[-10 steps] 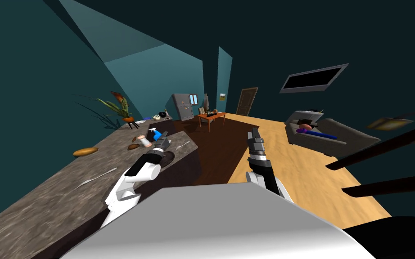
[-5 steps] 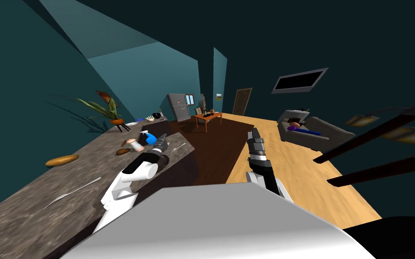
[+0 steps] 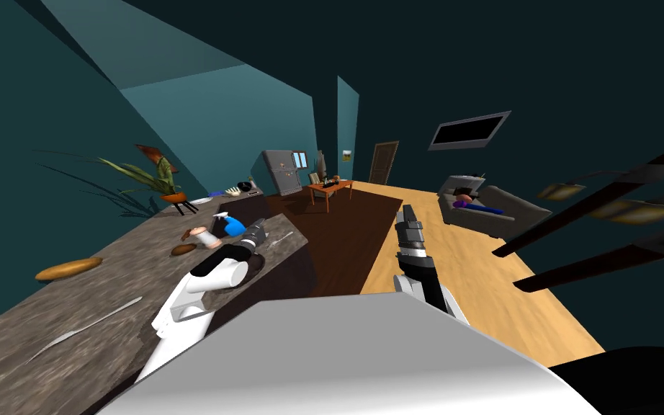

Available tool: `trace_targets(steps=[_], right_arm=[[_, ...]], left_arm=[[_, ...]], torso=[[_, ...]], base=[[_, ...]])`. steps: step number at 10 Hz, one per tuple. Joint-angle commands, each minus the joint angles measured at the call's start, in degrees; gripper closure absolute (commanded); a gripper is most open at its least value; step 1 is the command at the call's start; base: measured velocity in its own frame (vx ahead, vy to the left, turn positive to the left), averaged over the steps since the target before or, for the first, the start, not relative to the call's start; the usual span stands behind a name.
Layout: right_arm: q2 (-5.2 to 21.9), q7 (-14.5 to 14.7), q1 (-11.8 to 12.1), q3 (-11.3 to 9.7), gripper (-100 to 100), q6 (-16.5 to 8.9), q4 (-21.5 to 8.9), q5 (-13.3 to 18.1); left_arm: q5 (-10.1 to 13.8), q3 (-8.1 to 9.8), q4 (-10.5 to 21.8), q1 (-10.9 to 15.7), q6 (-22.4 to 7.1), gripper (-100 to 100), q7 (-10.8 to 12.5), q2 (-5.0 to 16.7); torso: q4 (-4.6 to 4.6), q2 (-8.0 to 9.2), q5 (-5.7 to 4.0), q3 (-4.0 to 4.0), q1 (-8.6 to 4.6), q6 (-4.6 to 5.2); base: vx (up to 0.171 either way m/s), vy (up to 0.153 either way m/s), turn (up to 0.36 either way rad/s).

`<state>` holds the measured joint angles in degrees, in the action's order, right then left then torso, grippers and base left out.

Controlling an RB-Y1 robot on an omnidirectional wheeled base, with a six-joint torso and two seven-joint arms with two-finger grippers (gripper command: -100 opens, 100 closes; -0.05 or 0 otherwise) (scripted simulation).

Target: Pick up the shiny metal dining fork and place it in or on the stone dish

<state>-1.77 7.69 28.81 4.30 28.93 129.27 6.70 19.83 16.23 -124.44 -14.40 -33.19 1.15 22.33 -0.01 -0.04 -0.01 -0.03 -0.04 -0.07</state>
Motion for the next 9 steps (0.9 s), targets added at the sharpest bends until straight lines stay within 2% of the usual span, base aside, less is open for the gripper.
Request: trace_targets(steps=[1,3,4,5,6,7,8,9], right_arm=[[0.00,0.00,0.00,0.00,0,0.00,0.00,0.00],[0.00,0.00,0.00,0.00,0,0.00,0.00,0.00],[0.00,0.00,0.00,0.00,0,0.00,0.00,0.00],[0.00,0.00,-0.01,-0.01,0,0.00,0.00,0.00],[0.00,0.00,0.00,0.00,0,0.00,0.00,0.00],[0.00,0.00,0.00,0.00,0,0.00,0.00,0.00],[0.00,0.00,0.00,0.00,0,0.00,0.00,0.00],[0.00,0.00,0.00,0.00,0,0.00,0.00,0.00]], left_arm=[[1.09,1.45,0.62,0.05,-2.86,-100,0.20,0.41],[1.09,1.45,0.62,0.05,-5.09,-100,0.20,0.41],[2.24,2.97,1.16,-0.09,-7.15,-100,0.47,0.90],[2.24,2.97,1.16,-0.09,-8.95,-100,0.47,0.90],[2.24,2.97,1.16,-0.09,-9.53,-100,0.47,0.90],[3.37,4.50,1.74,-0.32,-11.92,-100,0.79,1.36],[3.37,4.50,1.74,-0.32,-13.97,-100,0.79,1.36],[4.45,6.03,2.34,-0.64,-16.21,-100,1.15,1.78]], torso=[[0.00,0.00,0.00,0.00,0.00,0.00],[-0.02,-0.08,0.00,-0.05,-0.03,0.00],[0.00,-0.01,0.00,0.00,0.00,0.00],[-0.01,-0.05,-0.01,-0.03,-0.04,0.04],[-0.02,-0.07,-0.01,-0.04,-0.04,0.00],[0.00,-0.02,0.00,-0.01,0.00,-0.01],[-0.02,-0.11,-0.01,-0.06,-0.07,0.03],[-0.03,-0.12,-0.01,-0.07,-0.04,0.00]], base=[[0.047,-0.022,-0.185],[0.035,-0.013,-0.019],[0.043,-0.024,-0.165],[0.047,-0.019,-0.085],[0.027,-0.009,0.025],[0.063,-0.032,-0.107],[0.065,-0.019,-0.086],[0.074,-0.017,-0.127]])
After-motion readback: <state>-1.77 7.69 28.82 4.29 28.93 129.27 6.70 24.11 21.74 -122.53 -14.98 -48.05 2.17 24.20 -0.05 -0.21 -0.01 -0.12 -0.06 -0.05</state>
